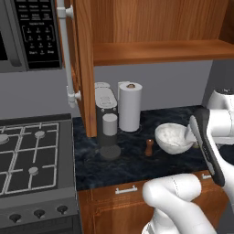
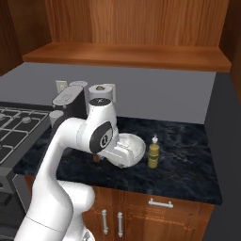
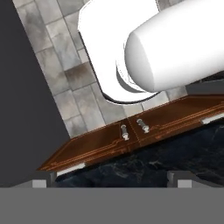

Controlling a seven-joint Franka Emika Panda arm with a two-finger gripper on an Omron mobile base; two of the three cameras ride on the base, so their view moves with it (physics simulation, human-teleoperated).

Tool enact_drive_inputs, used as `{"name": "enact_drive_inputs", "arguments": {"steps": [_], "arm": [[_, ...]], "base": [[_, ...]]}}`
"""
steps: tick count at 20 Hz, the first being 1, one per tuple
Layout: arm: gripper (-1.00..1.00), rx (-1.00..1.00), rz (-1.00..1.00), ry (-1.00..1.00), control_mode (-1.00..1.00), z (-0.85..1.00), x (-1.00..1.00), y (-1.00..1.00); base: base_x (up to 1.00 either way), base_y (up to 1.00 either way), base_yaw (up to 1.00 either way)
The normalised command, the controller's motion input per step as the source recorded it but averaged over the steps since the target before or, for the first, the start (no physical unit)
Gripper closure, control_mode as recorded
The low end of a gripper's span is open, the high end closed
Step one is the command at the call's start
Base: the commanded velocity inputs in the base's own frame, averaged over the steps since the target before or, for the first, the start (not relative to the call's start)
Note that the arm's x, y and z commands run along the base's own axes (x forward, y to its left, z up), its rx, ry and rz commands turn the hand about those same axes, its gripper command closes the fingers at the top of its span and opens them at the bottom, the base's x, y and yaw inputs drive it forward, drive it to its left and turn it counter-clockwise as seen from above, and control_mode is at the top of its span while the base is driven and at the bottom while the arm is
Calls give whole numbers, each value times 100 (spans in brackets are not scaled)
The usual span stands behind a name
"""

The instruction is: Retrieve the bottle and the shaker from the cabinet and place them next to the mixing bowl on the counter. Then add garlic from the fridge to the mixing bowl.

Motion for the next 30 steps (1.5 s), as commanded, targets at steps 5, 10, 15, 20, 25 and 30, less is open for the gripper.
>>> {"name": "enact_drive_inputs", "arguments": {"steps": [5,10,15,20,25,30], "arm": [[-100,0,0,1,-100,-19,1,0],[-100,0,0,0,-100,0,0,0],[-100,0,0,0,100,0,0,0],[-100,0,0,0,100,0,0,0],[-100,0,0,0,100,0,0,0],[-100,0,0,0,100,0,0,0]], "base": [[0,0,0],[0,0,0],[0,0,0],[-10,6,-21],[-34,11,-58],[-45,3,-70]]}}
